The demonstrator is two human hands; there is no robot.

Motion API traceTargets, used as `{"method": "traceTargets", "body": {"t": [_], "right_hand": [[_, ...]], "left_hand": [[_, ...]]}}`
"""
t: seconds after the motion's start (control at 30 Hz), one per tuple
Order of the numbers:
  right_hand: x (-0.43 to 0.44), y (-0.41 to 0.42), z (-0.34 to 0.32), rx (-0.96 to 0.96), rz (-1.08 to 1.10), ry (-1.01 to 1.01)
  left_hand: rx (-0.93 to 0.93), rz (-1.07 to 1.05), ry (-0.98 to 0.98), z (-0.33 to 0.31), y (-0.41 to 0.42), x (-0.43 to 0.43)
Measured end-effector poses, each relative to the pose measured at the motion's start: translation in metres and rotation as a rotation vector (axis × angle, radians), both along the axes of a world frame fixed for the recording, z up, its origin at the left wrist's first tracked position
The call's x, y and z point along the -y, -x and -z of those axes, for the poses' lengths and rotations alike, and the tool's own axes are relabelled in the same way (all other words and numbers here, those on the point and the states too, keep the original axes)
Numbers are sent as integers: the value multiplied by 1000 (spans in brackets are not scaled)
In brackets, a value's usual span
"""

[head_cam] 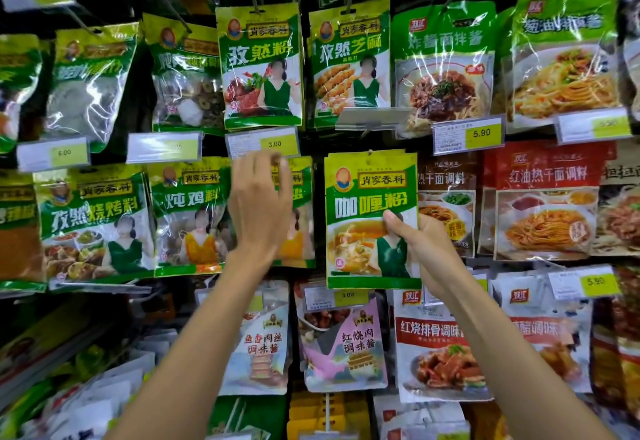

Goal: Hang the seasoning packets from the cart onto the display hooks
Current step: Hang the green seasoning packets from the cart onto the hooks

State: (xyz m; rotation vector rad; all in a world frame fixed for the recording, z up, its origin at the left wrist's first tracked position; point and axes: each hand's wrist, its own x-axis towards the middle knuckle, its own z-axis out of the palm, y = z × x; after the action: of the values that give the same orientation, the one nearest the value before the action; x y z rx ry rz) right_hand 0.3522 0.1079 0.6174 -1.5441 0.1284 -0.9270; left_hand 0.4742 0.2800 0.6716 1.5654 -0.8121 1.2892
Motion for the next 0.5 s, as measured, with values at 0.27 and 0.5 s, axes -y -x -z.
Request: {"method": "traceTargets", "body": {"t": [0.27, 0.5], "right_hand": [[24, -8, -7, -13, 10, 26], [34, -18, -21, -63, 40, 25]], "left_hand": [[171, -361, -204, -33, -53, 9], [201, -365, -164, -31, -55, 12]]}}
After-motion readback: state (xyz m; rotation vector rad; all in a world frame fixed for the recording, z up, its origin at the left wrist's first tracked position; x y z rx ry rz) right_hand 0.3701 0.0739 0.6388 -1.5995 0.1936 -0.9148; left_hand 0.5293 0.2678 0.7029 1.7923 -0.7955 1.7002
